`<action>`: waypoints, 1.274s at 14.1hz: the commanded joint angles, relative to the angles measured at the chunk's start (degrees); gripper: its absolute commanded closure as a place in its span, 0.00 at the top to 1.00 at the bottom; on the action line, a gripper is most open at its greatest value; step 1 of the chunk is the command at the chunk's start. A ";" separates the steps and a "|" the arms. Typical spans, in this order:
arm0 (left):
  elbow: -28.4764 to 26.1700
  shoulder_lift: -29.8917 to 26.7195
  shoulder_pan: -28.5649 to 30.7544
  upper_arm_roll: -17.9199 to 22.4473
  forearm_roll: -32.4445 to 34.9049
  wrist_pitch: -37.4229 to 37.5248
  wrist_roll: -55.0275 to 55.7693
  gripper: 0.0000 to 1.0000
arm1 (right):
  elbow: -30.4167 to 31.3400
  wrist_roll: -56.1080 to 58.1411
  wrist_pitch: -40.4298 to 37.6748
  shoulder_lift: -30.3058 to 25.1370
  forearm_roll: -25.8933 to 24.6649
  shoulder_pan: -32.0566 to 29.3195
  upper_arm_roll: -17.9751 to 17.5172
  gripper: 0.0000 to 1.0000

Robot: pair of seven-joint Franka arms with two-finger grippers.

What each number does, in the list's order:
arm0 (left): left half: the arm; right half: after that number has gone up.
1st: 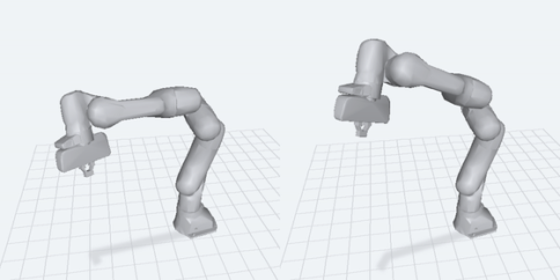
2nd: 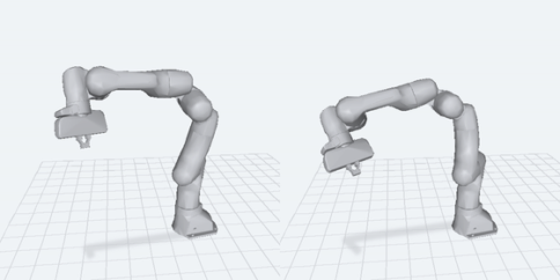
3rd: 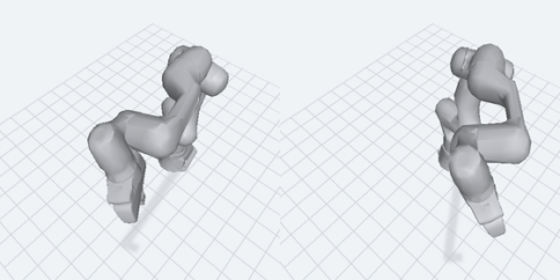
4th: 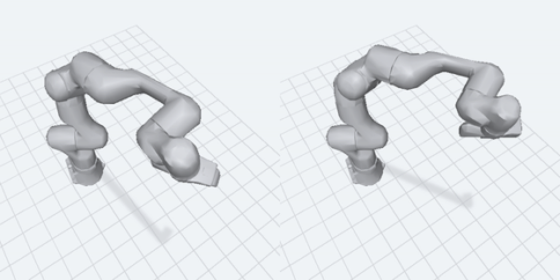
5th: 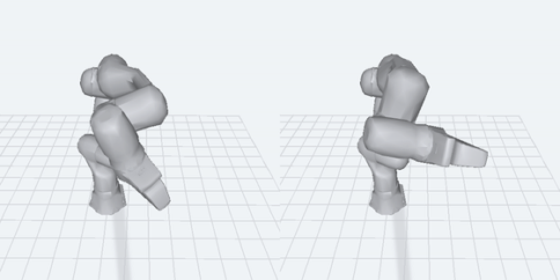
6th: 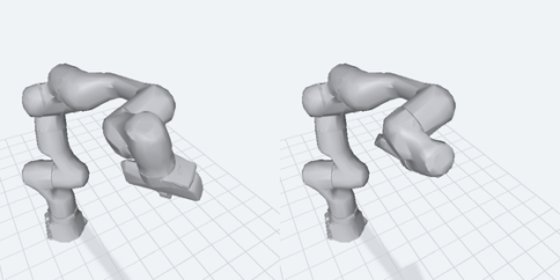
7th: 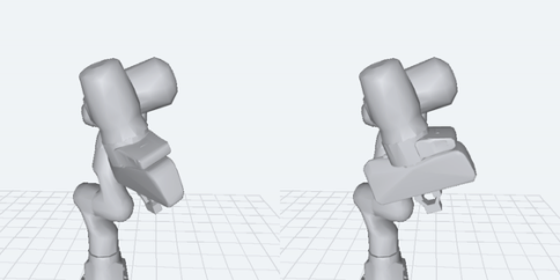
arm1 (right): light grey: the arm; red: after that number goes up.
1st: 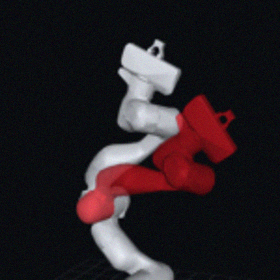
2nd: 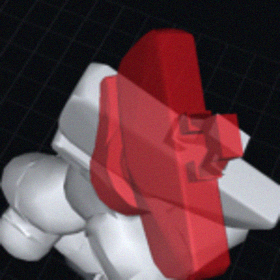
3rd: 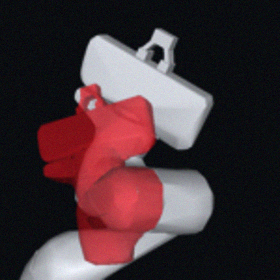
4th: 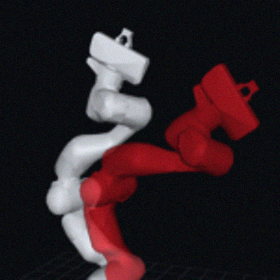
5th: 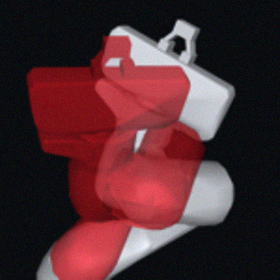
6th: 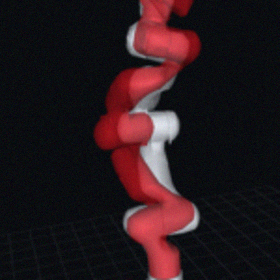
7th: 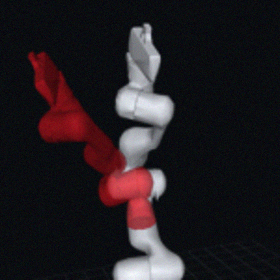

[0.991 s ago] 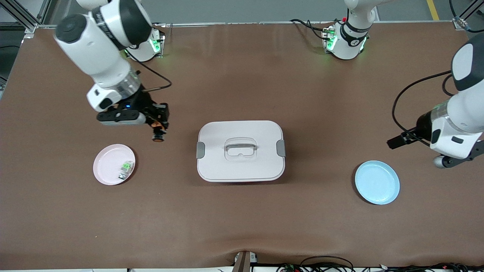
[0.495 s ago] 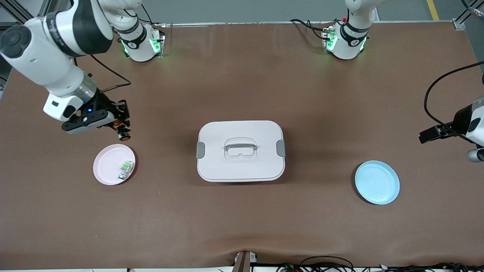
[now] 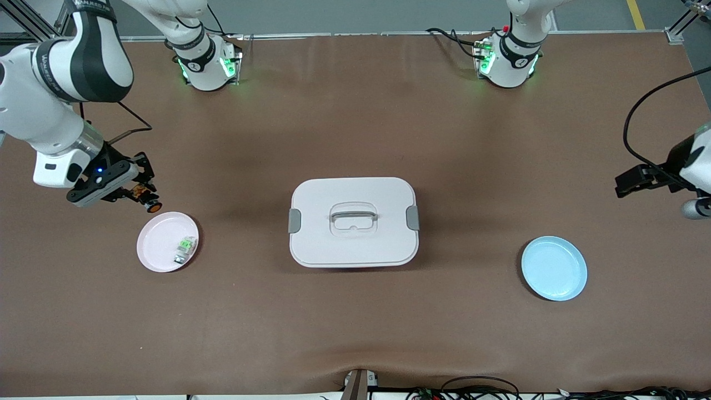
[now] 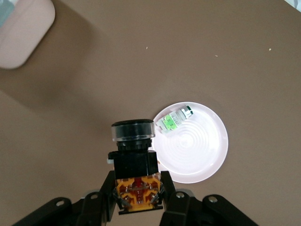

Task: Transfer orange switch to right arm and place
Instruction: 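Carry the switch with the right gripper while the left gripper withdraws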

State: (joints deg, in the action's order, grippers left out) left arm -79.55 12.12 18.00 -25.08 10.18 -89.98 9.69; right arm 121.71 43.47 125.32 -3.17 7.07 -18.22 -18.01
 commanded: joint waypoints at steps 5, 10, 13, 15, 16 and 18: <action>-11.15 -12.12 -17.56 20.15 -7.10 -0.46 -3.62 1.00 | 4.58 17.95 8.34 1.68 1.02 -5.68 -0.80 0.00; -10.88 -12.65 -17.64 20.15 -7.63 -0.37 -3.63 1.00 | 6.52 27.27 14.41 5.28 0.23 -7.35 -0.80 0.00; -10.71 -12.74 -17.64 19.71 -7.72 -0.11 -3.28 1.00 | 7.40 33.52 18.55 7.56 -1.09 -7.79 -0.80 0.00; -10.53 -12.82 -17.12 19.80 -7.72 0.24 -3.63 1.00 | 7.40 33.88 19.69 9.05 -1.27 -8.23 -0.80 0.00; -10.53 -12.74 -17.12 19.89 -7.72 0.76 -3.63 1.00 | 7.40 34.14 21.09 10.02 -1.88 -8.23 -0.80 0.00; -10.62 -12.65 -17.29 19.80 -7.72 2.43 -3.63 1.00 | 7.75 34.49 24.52 12.65 -3.28 -8.67 -0.80 0.00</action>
State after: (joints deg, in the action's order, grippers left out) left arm -89.35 0.52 0.82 -5.57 3.29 -88.92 7.06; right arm 128.91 76.50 146.84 7.39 5.29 -25.22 -17.98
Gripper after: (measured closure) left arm 0.000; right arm 0.581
